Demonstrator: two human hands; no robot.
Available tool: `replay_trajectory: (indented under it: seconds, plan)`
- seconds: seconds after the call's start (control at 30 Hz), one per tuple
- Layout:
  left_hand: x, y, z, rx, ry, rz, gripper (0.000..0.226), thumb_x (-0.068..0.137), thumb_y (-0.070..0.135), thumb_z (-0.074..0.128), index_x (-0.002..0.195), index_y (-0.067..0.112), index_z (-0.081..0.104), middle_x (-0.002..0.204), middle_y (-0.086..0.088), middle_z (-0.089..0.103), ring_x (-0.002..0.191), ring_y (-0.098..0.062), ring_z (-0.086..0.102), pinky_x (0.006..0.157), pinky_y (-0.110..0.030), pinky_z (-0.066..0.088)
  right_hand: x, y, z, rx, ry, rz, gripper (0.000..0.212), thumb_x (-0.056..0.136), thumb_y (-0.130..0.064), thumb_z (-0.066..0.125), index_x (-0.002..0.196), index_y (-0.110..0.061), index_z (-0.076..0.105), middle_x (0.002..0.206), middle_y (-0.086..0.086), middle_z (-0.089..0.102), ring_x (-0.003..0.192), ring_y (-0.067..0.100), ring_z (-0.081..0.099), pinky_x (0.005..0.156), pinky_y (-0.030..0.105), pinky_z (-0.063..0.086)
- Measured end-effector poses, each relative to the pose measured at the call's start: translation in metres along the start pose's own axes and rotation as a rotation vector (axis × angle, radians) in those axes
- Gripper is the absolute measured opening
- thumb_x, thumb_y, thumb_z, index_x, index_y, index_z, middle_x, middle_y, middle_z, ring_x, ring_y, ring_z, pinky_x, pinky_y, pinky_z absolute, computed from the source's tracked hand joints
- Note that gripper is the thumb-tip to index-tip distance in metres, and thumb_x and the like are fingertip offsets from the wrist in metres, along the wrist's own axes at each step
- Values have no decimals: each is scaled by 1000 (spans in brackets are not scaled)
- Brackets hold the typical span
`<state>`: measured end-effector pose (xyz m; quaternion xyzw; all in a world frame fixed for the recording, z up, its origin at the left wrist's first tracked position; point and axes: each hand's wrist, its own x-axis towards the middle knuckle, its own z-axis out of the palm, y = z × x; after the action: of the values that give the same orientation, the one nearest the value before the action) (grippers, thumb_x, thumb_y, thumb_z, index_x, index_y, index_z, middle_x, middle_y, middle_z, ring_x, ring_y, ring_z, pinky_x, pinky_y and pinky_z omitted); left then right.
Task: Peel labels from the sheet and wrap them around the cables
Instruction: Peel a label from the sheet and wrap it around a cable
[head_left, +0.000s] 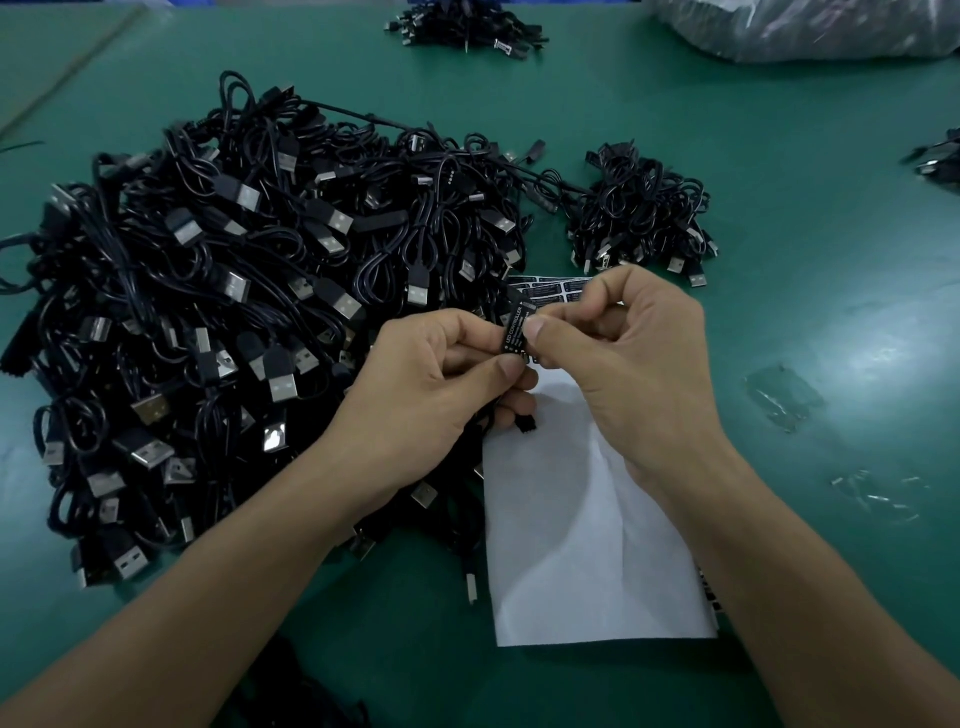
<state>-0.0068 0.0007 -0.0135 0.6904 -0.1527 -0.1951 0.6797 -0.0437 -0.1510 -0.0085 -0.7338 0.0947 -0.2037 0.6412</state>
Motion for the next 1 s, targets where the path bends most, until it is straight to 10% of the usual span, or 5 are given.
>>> replay_trajectory:
  seconds: [1.0]
  plan:
    - [-1,1,1,11,15,3,9,92,4,66,98,-2,66,83,-12,77,70,-18,74,68,-32,61,0,1,0,40,-12,-9,37,77,6,73,71,-19,47,70,1,73,64,14,66,72,37,59]
